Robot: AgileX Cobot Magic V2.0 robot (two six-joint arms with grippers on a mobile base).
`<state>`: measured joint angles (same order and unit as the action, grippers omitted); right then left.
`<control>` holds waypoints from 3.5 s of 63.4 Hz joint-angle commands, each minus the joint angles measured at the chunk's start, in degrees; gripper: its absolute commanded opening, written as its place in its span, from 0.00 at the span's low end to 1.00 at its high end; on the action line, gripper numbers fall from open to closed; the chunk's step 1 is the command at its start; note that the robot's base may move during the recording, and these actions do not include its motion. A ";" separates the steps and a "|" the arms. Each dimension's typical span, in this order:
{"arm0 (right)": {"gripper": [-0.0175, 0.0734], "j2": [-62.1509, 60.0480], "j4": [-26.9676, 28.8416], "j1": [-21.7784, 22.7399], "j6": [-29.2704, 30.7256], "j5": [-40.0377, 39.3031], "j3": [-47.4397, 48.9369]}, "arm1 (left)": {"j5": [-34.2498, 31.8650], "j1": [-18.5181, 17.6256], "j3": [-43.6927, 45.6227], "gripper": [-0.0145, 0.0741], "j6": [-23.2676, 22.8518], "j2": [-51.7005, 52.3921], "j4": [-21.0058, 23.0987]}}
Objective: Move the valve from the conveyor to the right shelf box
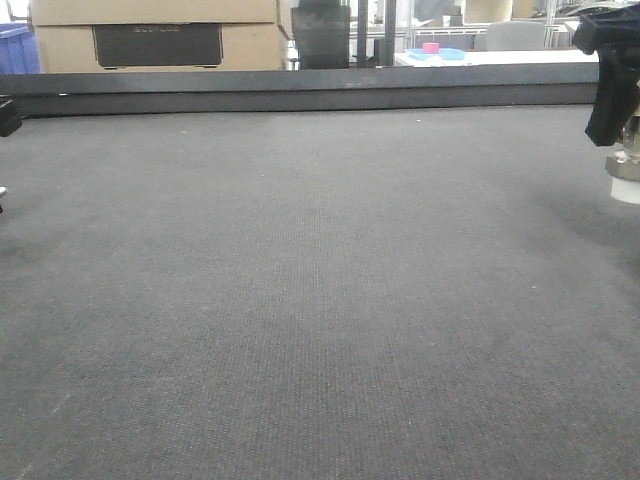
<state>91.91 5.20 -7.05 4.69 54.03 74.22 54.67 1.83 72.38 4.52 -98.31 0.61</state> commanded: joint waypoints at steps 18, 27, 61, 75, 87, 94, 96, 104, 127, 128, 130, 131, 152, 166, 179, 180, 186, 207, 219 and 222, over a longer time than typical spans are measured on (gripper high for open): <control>0.01 -3.69 -0.31 0.11 0.39 -0.90 0.43 | 4.76 0.22 3.29 0.04 -0.19 3.19 0.85; 0.01 -7.22 -0.31 0.11 0.39 -0.78 1.20 | 6.14 0.22 6.70 0.04 -0.19 7.18 0.96; 0.01 -19.67 -0.31 0.11 0.39 1.05 12.11 | 1.29 0.22 12.74 0.04 -0.19 28.12 4.26; 0.01 -22.92 -0.31 0.11 0.39 0.92 12.11 | -1.72 0.22 12.74 0.04 -0.19 33.73 4.26; 0.01 -23.14 -0.31 0.11 0.39 0.42 12.11 | -2.71 0.22 12.74 0.04 -0.19 34.60 4.26; 0.01 -23.14 -0.31 0.11 0.39 -0.36 12.11 | -2.71 0.22 12.74 0.04 -0.19 34.60 4.26; 0.01 -23.14 -0.31 0.11 0.39 -0.52 12.11 | -2.71 0.22 12.74 0.04 -0.19 34.60 4.26; 0.01 -23.14 -0.31 0.11 0.39 -0.52 12.11 | -2.70 0.22 12.74 0.04 -0.19 34.54 4.02; 0.01 -23.14 -0.31 0.11 0.39 -0.52 12.11 | -3.50 0.22 12.74 0.04 -0.19 34.54 3.27; 0.01 -23.14 -0.31 0.11 0.39 -0.52 12.11 | -3.50 0.22 12.74 0.04 -0.19 34.54 3.27; 0.01 -23.14 -0.31 0.11 0.39 -0.52 12.11 | -3.50 0.22 12.74 0.04 -0.19 34.54 3.27; 0.01 -23.14 -0.31 0.11 0.39 -0.52 12.11 | -3.50 0.22 12.74 0.04 -0.19 34.54 3.27; 0.01 -23.14 -0.31 0.11 0.39 -0.52 12.11 | -3.50 0.22 12.74 0.04 -0.19 34.54 3.27; 0.01 -23.14 -0.31 0.11 0.39 -0.52 12.11 | -3.50 0.22 12.74 0.04 -0.19 34.54 3.27; 0.01 -23.14 -0.31 0.11 0.39 -0.52 12.11 | -3.50 0.22 12.74 0.04 -0.19 34.54 3.27; 0.01 -23.14 -0.31 0.11 0.39 -0.52 12.11 | -3.50 0.22 12.74 0.04 -0.19 34.54 3.27; 0.01 -23.14 -0.31 0.11 0.39 -0.52 12.11 | -3.50 0.22 12.74 0.04 -0.19 34.54 3.27; 0.01 -22.92 -0.31 0.11 0.39 -0.50 12.11 | -3.50 0.22 12.74 0.04 -0.19 34.54 3.27; 0.01 -22.92 -0.31 0.11 0.39 -0.50 12.11 | -3.50 0.22 12.74 0.04 -0.19 34.54 3.27; 0.01 -22.92 -0.31 0.11 0.39 -0.50 12.11 | -3.50 0.22 12.74 0.04 -0.19 34.54 3.27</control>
<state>69.74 5.30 -7.05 4.81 57.04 85.40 53.84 1.94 84.39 4.52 -64.29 3.34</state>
